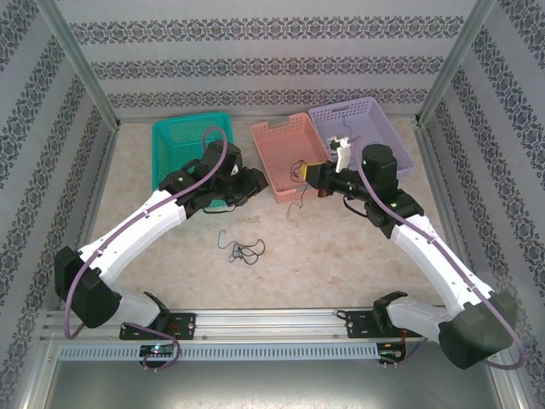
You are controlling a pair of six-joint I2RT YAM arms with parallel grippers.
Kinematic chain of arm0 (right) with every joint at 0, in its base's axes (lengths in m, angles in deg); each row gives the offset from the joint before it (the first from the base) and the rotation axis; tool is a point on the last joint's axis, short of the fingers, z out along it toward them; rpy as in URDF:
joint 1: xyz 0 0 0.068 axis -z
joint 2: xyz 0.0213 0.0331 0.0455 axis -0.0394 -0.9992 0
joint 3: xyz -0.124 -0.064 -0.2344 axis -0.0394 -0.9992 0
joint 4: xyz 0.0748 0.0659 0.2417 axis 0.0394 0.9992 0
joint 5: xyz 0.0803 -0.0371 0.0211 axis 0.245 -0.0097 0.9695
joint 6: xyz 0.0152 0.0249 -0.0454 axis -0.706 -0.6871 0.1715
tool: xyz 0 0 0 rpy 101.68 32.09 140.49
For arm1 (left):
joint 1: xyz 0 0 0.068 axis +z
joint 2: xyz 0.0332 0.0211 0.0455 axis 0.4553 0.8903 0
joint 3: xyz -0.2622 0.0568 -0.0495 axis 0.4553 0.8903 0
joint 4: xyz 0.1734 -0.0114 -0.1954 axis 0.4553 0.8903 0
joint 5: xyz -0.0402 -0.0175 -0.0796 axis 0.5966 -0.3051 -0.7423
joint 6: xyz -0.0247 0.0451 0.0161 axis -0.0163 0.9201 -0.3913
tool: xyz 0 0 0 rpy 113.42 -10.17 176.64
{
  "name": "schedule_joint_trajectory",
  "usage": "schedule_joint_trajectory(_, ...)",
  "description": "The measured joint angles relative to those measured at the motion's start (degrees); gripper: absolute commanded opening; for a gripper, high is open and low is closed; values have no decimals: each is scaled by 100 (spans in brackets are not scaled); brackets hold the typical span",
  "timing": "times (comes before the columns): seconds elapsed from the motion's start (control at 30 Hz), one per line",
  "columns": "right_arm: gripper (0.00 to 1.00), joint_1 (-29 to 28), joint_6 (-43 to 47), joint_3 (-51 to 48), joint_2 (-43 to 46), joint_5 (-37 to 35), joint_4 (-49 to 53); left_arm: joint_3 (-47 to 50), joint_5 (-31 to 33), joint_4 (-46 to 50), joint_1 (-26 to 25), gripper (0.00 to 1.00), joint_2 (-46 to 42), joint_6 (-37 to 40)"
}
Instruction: Untangle the cables
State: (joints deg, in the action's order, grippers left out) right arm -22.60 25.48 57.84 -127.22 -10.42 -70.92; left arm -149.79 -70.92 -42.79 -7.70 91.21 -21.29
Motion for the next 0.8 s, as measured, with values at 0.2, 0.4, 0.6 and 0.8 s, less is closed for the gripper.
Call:
schedule_joint_trajectory(0.2,0,33,-114,-243,-245,424,-210,251,-273,-229,83,42,-2,-238)
schedule_joint_trajectory(0.4,0,33,-247,-573,-323,586,-358,595,-479,-391,153,42,-2,-675)
schedule_joint_trajectory(0.6,0,33,-256,-636,-345,656,-437,664,-767,-723,153,38,44,-859)
schedule_joint_trajectory(0.8,0,33,-264,-636,-457,813,-485,372,-1019,-879,153,35,505,-214)
